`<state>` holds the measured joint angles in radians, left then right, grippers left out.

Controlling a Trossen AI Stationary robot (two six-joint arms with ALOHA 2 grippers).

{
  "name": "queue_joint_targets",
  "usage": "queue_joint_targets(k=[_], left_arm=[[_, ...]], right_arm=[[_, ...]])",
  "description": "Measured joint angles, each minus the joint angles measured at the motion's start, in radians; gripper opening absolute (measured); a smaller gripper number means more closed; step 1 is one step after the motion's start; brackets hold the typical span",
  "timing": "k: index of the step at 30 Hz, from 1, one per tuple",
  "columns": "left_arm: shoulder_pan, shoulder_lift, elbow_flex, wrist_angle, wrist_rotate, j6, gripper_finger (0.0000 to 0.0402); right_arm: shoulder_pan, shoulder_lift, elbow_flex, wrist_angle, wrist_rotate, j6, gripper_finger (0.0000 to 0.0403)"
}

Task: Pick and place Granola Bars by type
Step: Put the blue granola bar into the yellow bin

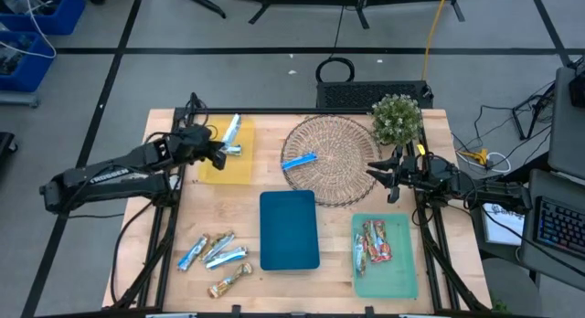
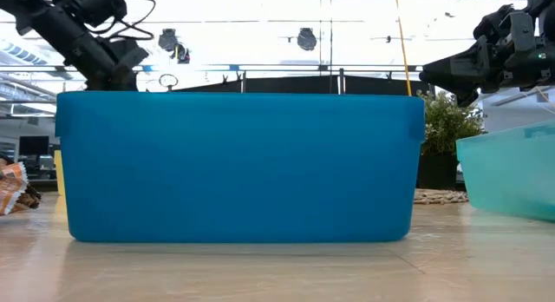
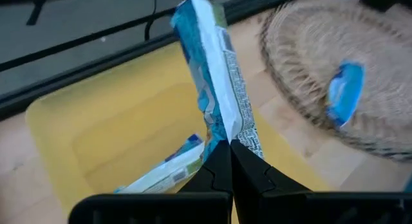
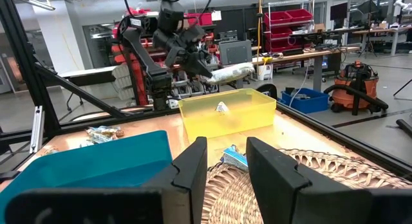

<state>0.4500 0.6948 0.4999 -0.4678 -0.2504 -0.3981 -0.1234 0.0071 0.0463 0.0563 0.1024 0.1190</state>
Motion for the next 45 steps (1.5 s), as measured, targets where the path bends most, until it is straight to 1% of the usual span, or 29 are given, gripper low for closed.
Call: queue_joint_targets(k=[9, 17, 22, 28, 33, 40, 45], left_arm=[[0.000, 0.159, 0.000, 0.000, -0.026, -0.004, 0.0000], [0.000, 0.263, 0.000, -0.002, -0.092, -0.005, 0.0000], [0.013, 0.313, 0.000, -0.012, -0.103, -0.016, 0.0000], [0.048, 0.328, 0.000, -0.075, -0.194, -0.026, 0.0000], [0.081, 0.325, 0.000, -0.110, -0.245, -0.030, 0.0000], [0.123, 0.325, 0.000, -0.117, -0.299, -0.019, 0.0000], [0.151, 0.326, 0.000, -0.114, -0.309, -0.003, 0.0000]], right_arm=[[0.000, 0.000, 0.000, 0.000, 0.000, 0.000, 0.0100], [0.000, 0.000, 0.000, 0.000, 0.000, 0.000, 0.0100], [0.000, 0.000, 0.000, 0.000, 0.000, 0.000, 0.0100], [0.000, 0.000, 0.000, 0.000, 0.000, 0.000, 0.0100], [0.000, 0.000, 0.000, 0.000, 0.000, 0.000, 0.0100], [0.000, 0.000, 0.000, 0.000, 0.000, 0.000, 0.0100], [0.000, 0.000, 0.000, 0.000, 0.000, 0.000, 0.0100]])
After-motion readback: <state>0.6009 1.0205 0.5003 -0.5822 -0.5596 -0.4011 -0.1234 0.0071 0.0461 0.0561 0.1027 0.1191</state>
